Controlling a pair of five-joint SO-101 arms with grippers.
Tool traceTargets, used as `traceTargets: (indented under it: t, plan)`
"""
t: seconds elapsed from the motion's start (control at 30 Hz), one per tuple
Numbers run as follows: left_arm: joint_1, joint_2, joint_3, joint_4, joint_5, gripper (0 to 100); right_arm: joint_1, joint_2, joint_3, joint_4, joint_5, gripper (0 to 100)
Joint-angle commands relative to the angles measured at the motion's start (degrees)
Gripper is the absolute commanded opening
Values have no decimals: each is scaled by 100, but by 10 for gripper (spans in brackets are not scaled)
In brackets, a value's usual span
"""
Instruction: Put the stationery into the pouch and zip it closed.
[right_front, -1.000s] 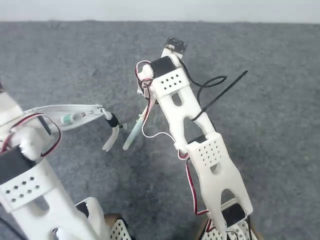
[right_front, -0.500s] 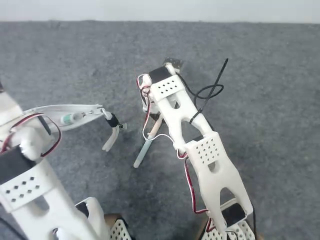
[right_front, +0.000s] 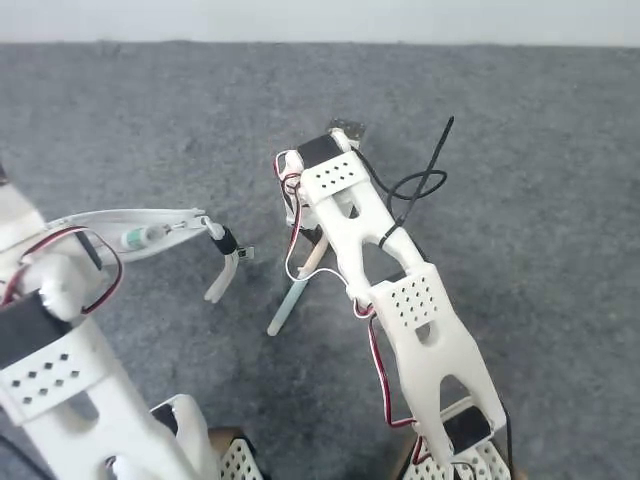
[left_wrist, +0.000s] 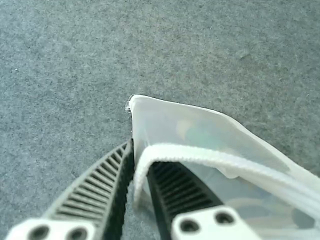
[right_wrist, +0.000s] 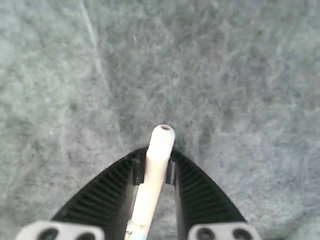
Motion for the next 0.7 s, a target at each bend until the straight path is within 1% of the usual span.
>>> traceTargets:
  t: [0.0, 0.03, 0.17, 0.43, 0.47, 0.6, 0.67]
  plan:
    - [18, -62, -13, -132, 62, 10, 13, -101, -18, 31, 79, 26]
    - [18, -62, -13, -132, 62, 10, 13, -127, -35, 31, 79, 2]
    - [18, -62, -13, -132, 62, 10, -110, -382, -387, 356, 79, 4]
    - [18, -62, 31, -141, 62, 10, -154, -963, -422, 400, 88, 6]
    - [18, -62, 57, -158, 62, 10, -154, -1033, -387, 400, 141, 6]
    - [18, -62, 66, -158, 62, 10, -233, -1499, 97, 400, 897, 6]
    - [18, -62, 66, -158, 62, 10, -330, -1877, 448, 400, 1108, 6]
